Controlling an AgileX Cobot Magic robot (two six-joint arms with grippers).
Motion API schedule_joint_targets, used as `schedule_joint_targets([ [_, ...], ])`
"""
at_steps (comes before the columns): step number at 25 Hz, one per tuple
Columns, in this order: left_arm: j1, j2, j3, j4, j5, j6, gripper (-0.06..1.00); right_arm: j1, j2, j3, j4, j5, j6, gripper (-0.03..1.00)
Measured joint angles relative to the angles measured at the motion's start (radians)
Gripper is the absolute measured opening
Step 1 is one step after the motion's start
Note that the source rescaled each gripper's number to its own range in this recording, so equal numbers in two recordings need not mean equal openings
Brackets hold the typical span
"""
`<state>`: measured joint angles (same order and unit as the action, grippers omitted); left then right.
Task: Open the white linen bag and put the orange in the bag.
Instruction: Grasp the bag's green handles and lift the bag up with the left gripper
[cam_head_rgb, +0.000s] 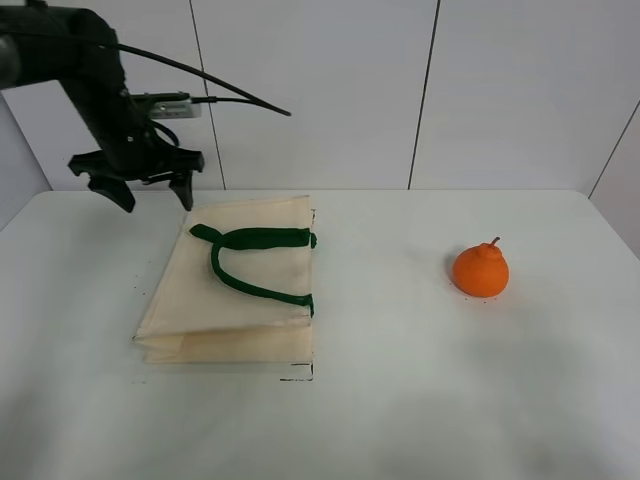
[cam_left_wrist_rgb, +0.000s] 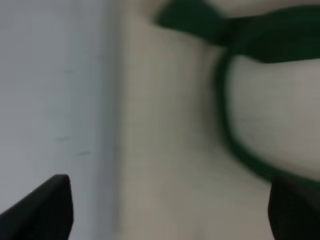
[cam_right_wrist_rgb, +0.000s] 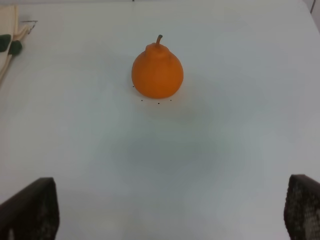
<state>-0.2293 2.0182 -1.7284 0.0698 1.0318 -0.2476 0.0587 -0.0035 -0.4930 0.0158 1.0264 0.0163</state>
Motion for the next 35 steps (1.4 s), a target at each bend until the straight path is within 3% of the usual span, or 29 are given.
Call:
schedule_joint_targets([
  [6,-0.106,0.104,-0.010,-0.012,-0.056,-0.070,1.00,0.000,0.000,0.000,0.000,0.000,0.000,1.00],
  [17,-0.104,0.273,-0.010,-0.009,-0.182,-0.115,1.00,0.000,0.000,0.000,0.000,0.000,0.000,1.00],
  [26,-0.104,0.314,-0.010,-0.008,-0.200,-0.123,0.98,0.000,0.000,0.000,0.000,0.000,0.000,1.00],
  [28,-0.104,0.318,-0.010,-0.011,-0.200,-0.124,0.88,0.000,0.000,0.000,0.000,0.000,0.000,1.00],
  [30,-0.104,0.318,-0.014,-0.014,-0.200,-0.127,0.69,0.000,0.000,0.000,0.000,0.000,0.000,1.00],
  [33,-0.105,0.318,-0.017,-0.015,-0.199,-0.127,0.26,0.000,0.000,0.000,0.000,0.000,0.000,1.00],
  [35,-0.105,0.316,-0.017,-0.006,-0.189,-0.127,0.05,0.000,0.000,0.000,0.000,0.000,0.000,1.00],
])
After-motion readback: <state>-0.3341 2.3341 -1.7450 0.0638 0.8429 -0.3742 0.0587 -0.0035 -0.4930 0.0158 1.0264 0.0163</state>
